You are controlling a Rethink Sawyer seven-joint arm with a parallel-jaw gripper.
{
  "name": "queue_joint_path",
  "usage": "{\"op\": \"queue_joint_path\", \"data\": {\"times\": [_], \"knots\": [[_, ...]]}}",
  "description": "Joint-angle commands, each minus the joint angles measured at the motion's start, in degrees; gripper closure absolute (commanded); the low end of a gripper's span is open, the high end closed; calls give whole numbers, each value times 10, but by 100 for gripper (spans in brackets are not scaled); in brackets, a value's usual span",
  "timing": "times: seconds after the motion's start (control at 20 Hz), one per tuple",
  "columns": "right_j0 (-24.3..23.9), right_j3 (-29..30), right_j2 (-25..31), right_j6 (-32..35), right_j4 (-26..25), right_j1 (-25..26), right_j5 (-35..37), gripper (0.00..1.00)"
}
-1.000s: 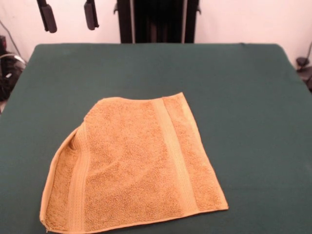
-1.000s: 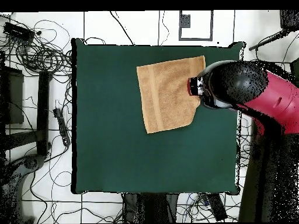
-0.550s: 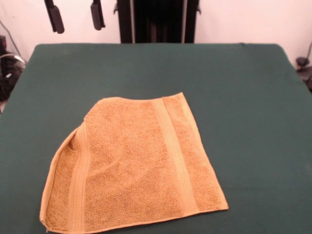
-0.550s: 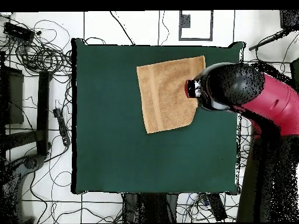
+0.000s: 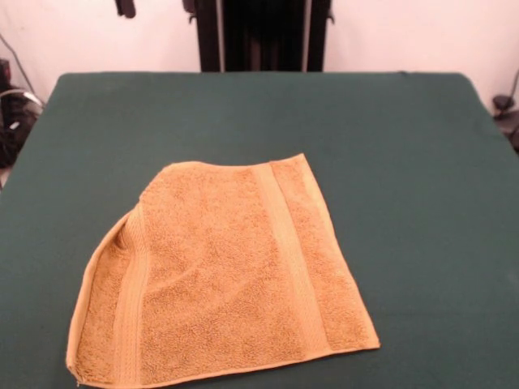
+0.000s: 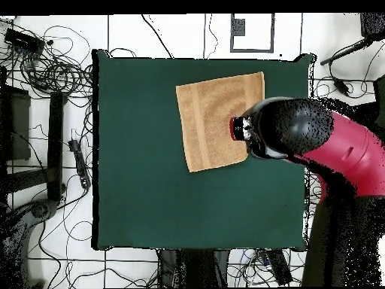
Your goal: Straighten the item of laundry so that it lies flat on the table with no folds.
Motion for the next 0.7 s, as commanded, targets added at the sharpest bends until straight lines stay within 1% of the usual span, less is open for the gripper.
{"op": "queue_joint_path", "data": {"times": [0.05, 0.55, 0.7], "knots": [[23, 137, 4, 133, 30, -18, -42, 0], [27, 123, 0, 134, 33, -9, -35, 0], [25, 129, 2, 129, 33, -4, -53, 0]]}}
